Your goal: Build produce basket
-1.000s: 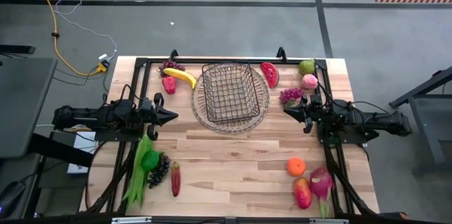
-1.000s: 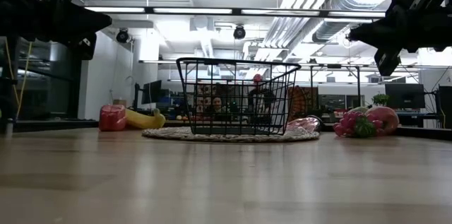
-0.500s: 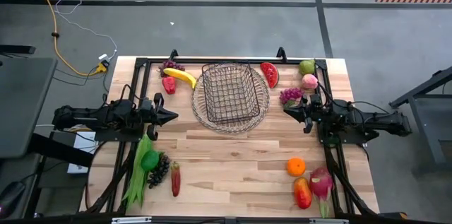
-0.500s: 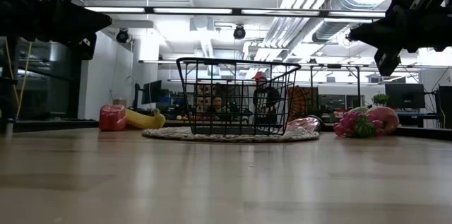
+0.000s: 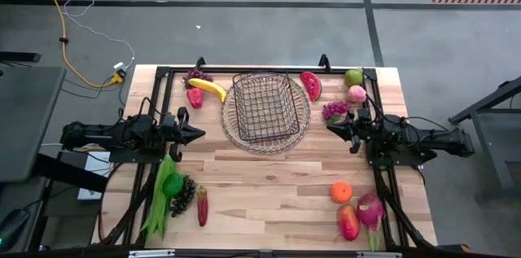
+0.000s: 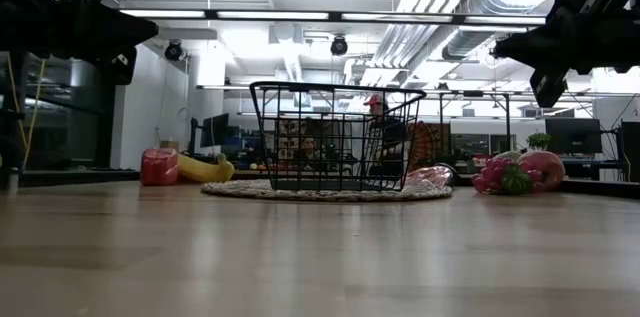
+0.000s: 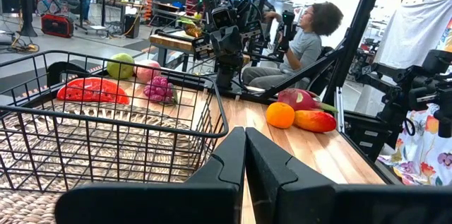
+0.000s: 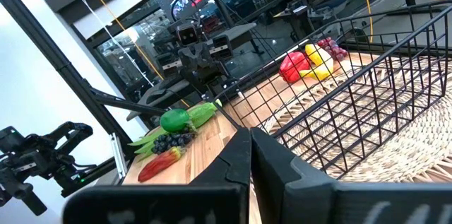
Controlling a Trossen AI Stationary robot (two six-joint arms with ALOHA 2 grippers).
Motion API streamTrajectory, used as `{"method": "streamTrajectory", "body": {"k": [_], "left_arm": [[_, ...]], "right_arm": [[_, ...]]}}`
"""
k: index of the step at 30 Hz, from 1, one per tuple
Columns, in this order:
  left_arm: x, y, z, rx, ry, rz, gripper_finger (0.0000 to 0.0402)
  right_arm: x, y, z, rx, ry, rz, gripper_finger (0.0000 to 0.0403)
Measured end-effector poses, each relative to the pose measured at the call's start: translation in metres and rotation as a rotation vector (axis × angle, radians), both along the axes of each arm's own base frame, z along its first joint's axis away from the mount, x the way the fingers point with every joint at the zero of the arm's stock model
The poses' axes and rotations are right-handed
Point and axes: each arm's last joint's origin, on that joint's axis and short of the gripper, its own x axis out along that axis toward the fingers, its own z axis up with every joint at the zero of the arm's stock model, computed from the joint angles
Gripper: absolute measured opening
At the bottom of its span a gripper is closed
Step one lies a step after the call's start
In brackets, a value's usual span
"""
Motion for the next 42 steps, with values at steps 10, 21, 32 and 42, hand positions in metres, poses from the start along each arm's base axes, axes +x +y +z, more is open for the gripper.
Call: {"method": "streamTrajectory", "body": {"k": [10,21,32,42], "left_arm": [[0.0,0.0,0.0,0.0,0.0,0.0,0.0001],[0.0,0.0,0.0,0.0,0.0,0.0,0.0001],[0.0,0.0,-0.0001,0.0,0.001,0.0,0.0001],[0.0,0.0,0.0,0.0,0.0,0.0,0.0001]], "right_arm": [[0.0,0.0,0.0,0.0,0.0,0.0,0.0],[0.0,0.0,0.0001,0.0,0.0,0.0,0.0],[0.0,0.0,0.0,0.0,0.0,0.0,0.0],[-0.0001,-0.0009,0.0002,-0.02,0.0,-0.033,0.0]]}}
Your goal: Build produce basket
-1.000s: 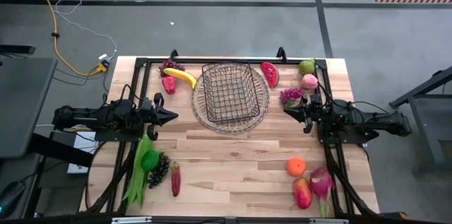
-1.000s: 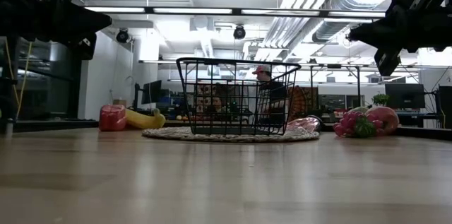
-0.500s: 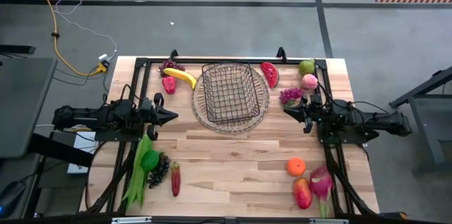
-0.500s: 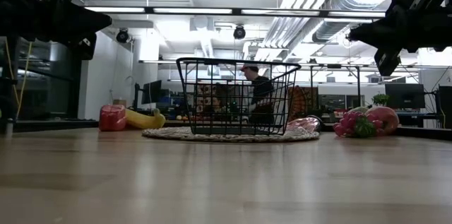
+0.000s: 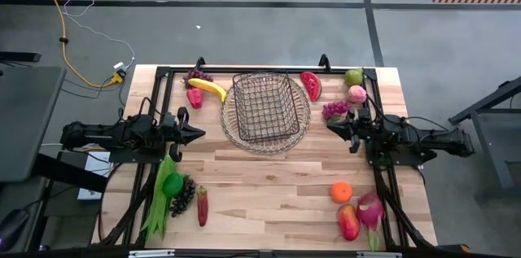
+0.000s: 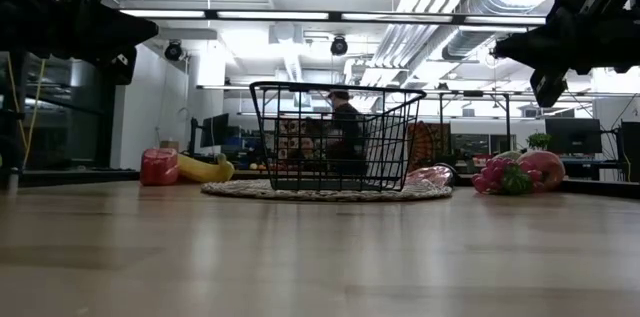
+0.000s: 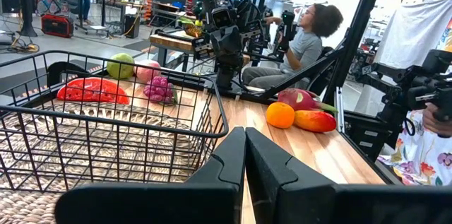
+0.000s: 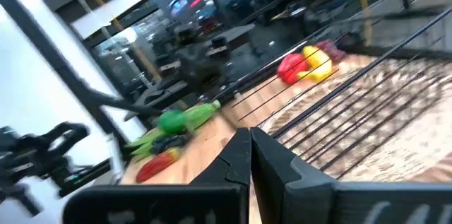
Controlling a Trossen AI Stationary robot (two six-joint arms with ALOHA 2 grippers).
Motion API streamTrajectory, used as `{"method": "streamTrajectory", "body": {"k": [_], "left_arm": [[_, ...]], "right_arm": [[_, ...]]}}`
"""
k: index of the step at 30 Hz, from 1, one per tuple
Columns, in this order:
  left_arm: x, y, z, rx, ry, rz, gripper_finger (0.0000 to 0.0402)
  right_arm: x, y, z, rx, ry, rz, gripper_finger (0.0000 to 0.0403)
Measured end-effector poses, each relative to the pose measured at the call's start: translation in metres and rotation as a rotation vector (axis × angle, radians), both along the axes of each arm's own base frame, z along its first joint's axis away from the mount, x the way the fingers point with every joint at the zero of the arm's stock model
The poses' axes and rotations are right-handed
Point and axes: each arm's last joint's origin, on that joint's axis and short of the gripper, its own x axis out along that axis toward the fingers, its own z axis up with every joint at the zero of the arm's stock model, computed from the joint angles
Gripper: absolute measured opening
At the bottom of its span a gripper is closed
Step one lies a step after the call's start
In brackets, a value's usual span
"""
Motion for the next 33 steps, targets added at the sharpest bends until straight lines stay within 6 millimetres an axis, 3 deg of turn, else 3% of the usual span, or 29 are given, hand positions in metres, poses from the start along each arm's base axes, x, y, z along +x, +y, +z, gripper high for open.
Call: {"method": "streamTrajectory", "body": {"k": [7,12,20,23,29,33], "left_arm": [[0.0,0.0,0.0,0.0,0.0,0.0,0.0001],[0.0,0.0,0.0,0.0,0.0,0.0,0.0001],[0.0,0.0,0.0,0.0,0.0,0.0,0.0001],[0.0,0.0,0.0,0.0,0.0,0.0,0.0001],[0.0,0.0,0.0,0.0,0.0,0.0,0.0001],[0.0,0.0,0.0,0.0,-0.001,0.0,0.0001]], "right_arm": [[-0.003,-0.005,0.013,0.069,-0.149,-0.162,0.0009],[-0.006,-0.006,0.041,-0.034,-0.152,-0.239,0.0079],[0.005,-0.015,0.086,-0.166,0.187,-0.553,0.0275],[0.015,-0.021,0.101,-0.192,0.328,-0.655,0.0327],[0.04,-0.039,0.115,-0.136,0.513,-0.767,0.0359],[0.057,-0.065,0.11,-0.013,0.607,-0.8,0.036]]}}
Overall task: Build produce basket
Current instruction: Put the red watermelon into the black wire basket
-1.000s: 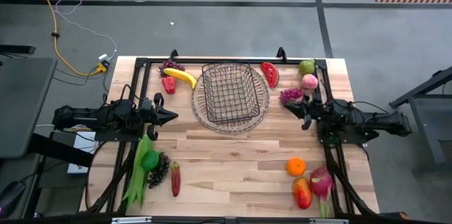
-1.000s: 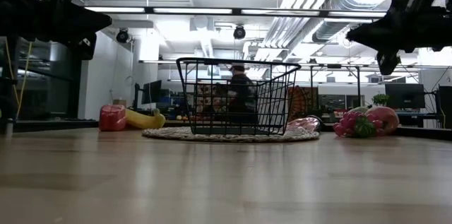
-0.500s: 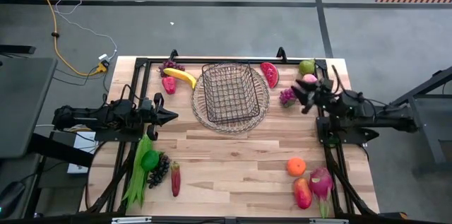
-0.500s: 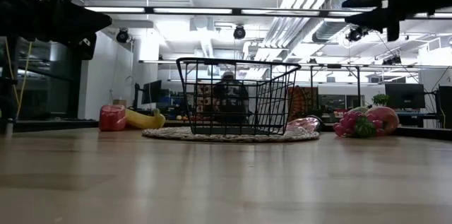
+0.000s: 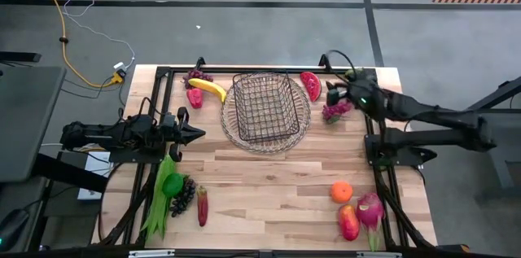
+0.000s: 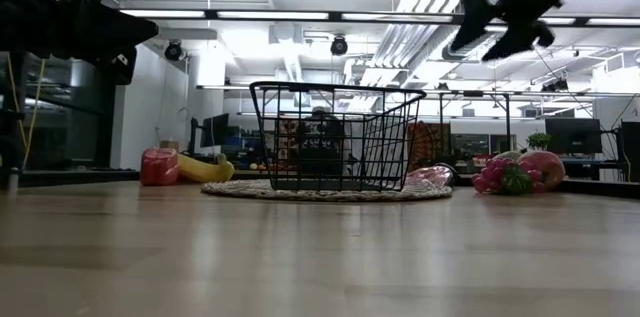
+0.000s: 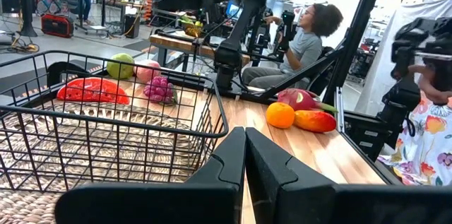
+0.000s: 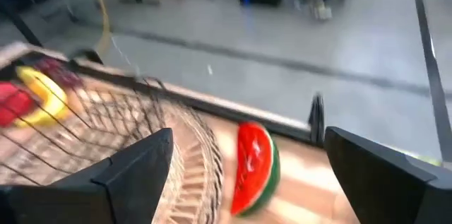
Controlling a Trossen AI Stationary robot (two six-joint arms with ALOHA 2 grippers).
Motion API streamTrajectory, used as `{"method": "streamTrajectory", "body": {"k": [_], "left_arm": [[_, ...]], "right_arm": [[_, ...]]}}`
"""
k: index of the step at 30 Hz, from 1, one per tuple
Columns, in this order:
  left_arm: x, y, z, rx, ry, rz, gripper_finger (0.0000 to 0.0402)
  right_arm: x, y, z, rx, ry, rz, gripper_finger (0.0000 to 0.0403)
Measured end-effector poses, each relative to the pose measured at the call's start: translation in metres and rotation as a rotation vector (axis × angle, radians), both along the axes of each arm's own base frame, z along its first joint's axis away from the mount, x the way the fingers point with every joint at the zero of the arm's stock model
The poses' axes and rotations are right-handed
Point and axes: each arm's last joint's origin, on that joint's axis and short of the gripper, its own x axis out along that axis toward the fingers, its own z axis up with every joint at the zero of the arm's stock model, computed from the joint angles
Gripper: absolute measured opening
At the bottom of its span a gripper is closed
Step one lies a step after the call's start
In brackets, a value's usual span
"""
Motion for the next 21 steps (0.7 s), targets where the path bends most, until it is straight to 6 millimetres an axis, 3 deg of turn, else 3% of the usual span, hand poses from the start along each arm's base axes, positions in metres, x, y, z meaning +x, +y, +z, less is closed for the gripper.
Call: {"method": "streamTrajectory", "body": {"k": [5,11,21], "left_arm": [[0.0,0.0,0.0,0.0,0.001,0.0,0.0001],[0.0,0.0,0.0,0.0,0.0,0.0,0.0001],[0.0,0.0,0.0,0.0,0.0,0.0,0.0001]], "right_arm": [[0.012,-0.051,-0.012,0.211,0.041,-0.026,0.036],[0.014,-0.109,-0.042,0.412,0.088,-0.082,0.036],[0.028,-0.152,-0.102,0.589,0.081,-0.07,0.036]]}}
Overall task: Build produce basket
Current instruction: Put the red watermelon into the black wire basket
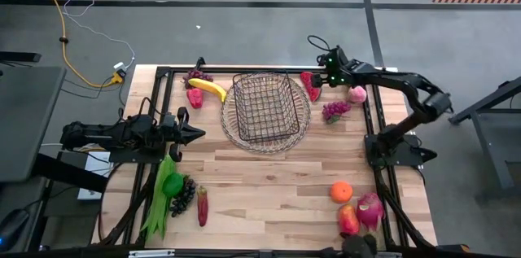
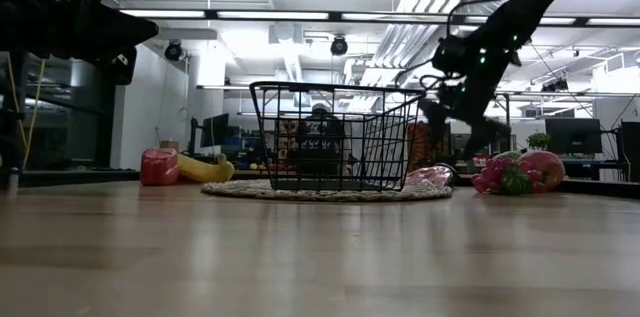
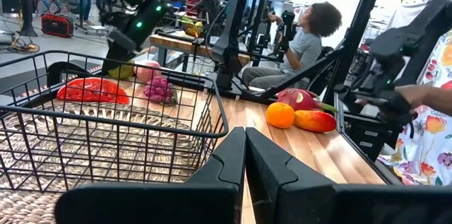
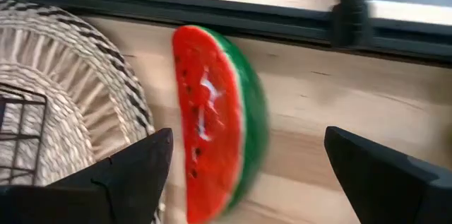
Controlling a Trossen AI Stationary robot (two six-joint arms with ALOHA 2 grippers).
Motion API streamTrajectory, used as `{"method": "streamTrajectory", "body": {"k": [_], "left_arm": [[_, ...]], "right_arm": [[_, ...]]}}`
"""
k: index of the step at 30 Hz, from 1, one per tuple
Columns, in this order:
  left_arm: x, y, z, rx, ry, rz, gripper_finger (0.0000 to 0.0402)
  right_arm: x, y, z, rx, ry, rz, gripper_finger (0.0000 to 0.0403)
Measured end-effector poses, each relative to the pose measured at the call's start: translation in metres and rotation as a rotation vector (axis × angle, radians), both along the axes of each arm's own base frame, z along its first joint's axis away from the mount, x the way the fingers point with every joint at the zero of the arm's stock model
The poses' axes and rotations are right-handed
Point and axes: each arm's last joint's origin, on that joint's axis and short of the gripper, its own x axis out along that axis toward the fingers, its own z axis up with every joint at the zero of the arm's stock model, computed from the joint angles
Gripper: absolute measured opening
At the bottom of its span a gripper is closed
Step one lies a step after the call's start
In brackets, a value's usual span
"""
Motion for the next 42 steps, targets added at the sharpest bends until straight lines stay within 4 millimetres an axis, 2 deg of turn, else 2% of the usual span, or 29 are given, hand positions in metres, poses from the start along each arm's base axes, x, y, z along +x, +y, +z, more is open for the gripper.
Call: {"method": "streamTrajectory", "body": {"k": [8,18,27,38,42], "left_arm": [[0.0,0.0,0.0,0.0,0.0,0.0,0.0001],[0.0,0.0,0.0,0.0,0.0,0.0,0.0001],[0.0,0.0,0.0,0.0,0.0,0.0,0.0001],[0.0,0.0,0.0,0.0,0.0,0.0,0.0001],[0.0,0.0,0.0,0.0,0.0,0.0,0.0001]], "right_arm": [[0.01,-0.012,-0.026,0.019,-0.016,-0.014,0.036],[0.016,-0.02,-0.04,-0.003,-0.024,-0.042,0.0349],[0.017,-0.021,-0.043,-0.005,-0.029,-0.046,0.0274],[0.017,-0.022,-0.042,-0.012,-0.029,-0.048,0.015],[0.017,-0.021,-0.041,-0.014,-0.031,-0.048,0.0126]]}}
